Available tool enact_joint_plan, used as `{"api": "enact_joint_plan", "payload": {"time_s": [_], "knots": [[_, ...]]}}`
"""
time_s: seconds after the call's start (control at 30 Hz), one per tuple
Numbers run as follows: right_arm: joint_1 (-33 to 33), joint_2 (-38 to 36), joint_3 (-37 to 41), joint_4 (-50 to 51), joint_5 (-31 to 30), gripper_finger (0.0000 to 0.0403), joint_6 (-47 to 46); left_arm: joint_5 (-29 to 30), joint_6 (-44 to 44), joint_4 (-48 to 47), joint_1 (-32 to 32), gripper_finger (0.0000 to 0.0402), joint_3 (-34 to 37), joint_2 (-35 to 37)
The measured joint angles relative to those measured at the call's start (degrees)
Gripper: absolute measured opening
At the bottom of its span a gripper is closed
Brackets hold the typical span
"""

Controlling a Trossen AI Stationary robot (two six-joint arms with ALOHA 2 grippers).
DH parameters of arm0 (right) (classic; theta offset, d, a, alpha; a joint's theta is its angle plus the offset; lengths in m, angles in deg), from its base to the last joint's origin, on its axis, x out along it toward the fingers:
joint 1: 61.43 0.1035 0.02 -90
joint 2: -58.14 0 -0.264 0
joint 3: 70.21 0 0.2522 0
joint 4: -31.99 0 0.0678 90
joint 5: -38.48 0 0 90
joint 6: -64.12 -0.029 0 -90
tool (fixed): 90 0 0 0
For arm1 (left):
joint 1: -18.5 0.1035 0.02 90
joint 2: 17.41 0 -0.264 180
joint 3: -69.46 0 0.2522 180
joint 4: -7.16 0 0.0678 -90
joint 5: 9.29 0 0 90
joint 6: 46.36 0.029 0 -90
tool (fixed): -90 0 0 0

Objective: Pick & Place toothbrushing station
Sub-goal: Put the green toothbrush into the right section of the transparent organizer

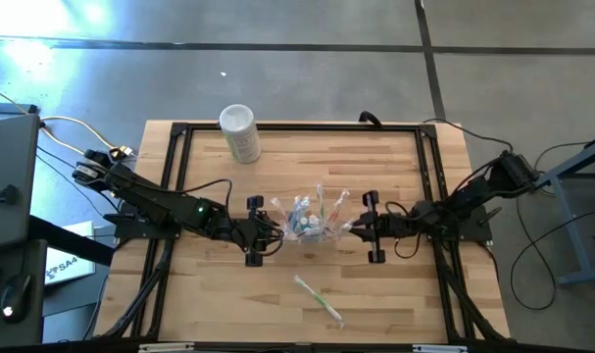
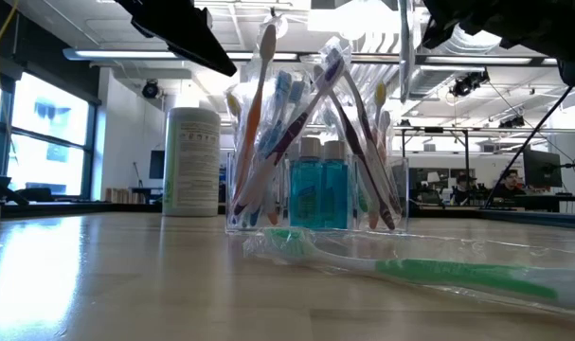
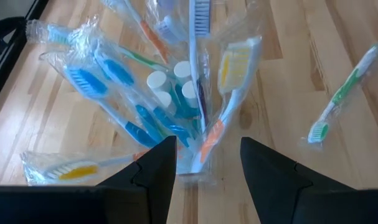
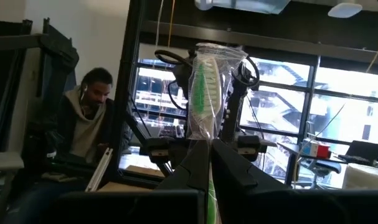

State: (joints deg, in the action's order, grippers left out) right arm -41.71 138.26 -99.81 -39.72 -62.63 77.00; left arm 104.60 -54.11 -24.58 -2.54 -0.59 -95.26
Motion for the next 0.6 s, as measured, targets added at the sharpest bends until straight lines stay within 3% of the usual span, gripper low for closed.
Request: {"api": "enact_joint_plan", "payload": {"time_s": [0.23, 0.6], "knots": [[-2.67, 2.24, -0.01, 0.0, 0.6, 0.0004, -2.38, 0.01, 0.45, 1.0, 0.0, 0.0173, 0.0, 0.0], [-8.69, 8.29, -0.02, -0.09, -4.38, 0.0004, -8.82, 0.01, 0.63, 1.12, 0.0, 0.0173, 0.0, 0.0]]}}
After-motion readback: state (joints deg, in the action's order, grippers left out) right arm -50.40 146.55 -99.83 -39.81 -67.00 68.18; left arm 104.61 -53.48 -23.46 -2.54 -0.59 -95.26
